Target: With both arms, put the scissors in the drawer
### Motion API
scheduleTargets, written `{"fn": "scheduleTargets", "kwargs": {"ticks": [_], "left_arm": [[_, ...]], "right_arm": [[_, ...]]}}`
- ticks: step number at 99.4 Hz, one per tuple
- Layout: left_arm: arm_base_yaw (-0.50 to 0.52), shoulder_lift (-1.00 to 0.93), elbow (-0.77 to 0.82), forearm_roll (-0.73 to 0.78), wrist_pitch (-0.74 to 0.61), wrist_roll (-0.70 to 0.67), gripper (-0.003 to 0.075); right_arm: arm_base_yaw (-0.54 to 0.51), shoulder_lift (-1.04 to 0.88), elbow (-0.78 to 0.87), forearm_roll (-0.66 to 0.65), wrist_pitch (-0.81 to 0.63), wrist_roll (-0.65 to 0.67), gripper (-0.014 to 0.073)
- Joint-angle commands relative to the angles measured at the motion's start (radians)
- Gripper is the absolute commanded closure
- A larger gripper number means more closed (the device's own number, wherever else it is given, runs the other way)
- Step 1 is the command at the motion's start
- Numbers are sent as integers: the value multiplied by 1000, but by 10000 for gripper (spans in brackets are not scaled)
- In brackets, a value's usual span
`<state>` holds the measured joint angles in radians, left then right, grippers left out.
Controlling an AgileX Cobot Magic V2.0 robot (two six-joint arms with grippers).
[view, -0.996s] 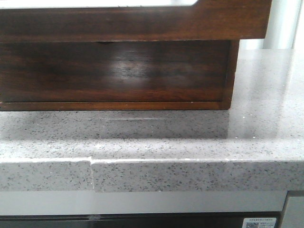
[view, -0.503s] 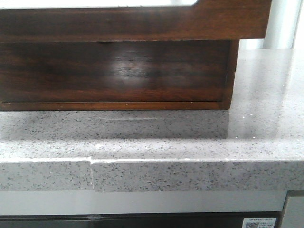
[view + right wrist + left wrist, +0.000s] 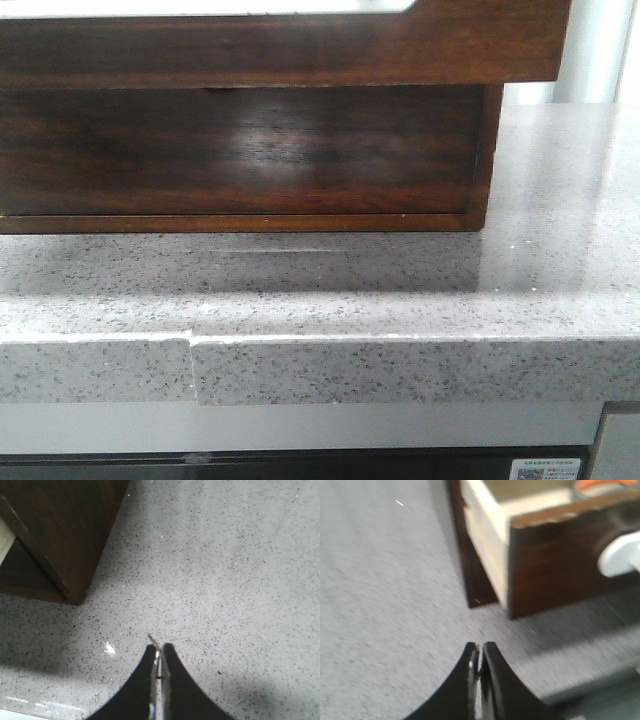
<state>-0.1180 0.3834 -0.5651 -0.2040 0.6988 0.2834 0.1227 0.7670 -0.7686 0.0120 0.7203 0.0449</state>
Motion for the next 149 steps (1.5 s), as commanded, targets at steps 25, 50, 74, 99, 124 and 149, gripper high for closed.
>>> {"fn": "scheduleTargets", "kwargs": {"ticks": [25, 50, 74, 99, 124, 149], "left_arm": [[54, -278, 396, 185, -477, -283, 741], [74, -402, 586, 175, -651, -305, 741], [74, -413, 594, 175, -596, -305, 741], [74, -413, 594, 175, -596, -305, 741], [74, -413, 594, 175, -596, -305, 741], [74, -413, 594, 175, -596, -305, 741]], "right_arm": [[-7, -3, -28, -12, -54, -8, 662], [-7, -3, -28, -12, -54, -8, 662], [-7, -3, -28, -12, -52, -8, 662], [-7, -3, -28, -12, -52, -8, 662], [-7, -3, -28, -12, -52, -8, 662], [-48, -209, 129, -48, -229, -8, 662]]}}
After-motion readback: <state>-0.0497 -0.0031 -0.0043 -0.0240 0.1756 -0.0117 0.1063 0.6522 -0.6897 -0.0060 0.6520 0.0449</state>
